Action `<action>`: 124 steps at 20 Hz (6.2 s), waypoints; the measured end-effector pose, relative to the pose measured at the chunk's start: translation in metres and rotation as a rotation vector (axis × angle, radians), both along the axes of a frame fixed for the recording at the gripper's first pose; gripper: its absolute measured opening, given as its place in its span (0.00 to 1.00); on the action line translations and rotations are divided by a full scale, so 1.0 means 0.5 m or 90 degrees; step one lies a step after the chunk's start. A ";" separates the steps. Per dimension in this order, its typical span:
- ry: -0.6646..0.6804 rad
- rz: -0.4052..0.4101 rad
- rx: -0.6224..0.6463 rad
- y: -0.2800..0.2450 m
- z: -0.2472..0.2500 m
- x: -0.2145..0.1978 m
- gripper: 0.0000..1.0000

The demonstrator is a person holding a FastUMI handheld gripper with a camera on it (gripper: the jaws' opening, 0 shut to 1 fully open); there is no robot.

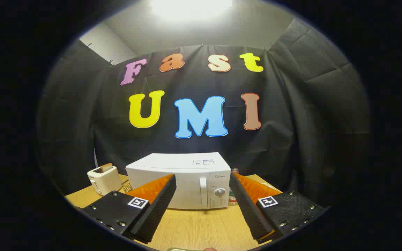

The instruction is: Open the microwave, put the food inside, and close the microwave door.

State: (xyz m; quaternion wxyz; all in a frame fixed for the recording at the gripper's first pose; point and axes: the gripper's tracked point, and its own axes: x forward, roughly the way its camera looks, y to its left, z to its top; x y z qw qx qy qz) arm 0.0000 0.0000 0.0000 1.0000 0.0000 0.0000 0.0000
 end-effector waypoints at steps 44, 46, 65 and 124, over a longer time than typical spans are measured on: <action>0.128 0.026 -0.026 0.000 -0.272 0.360 0.99; 0.151 0.024 -0.028 0.000 -0.305 0.379 0.99; 0.216 0.028 -0.011 -0.001 -0.367 0.414 0.15; 0.269 0.248 -0.031 0.589 -0.371 -0.221 0.40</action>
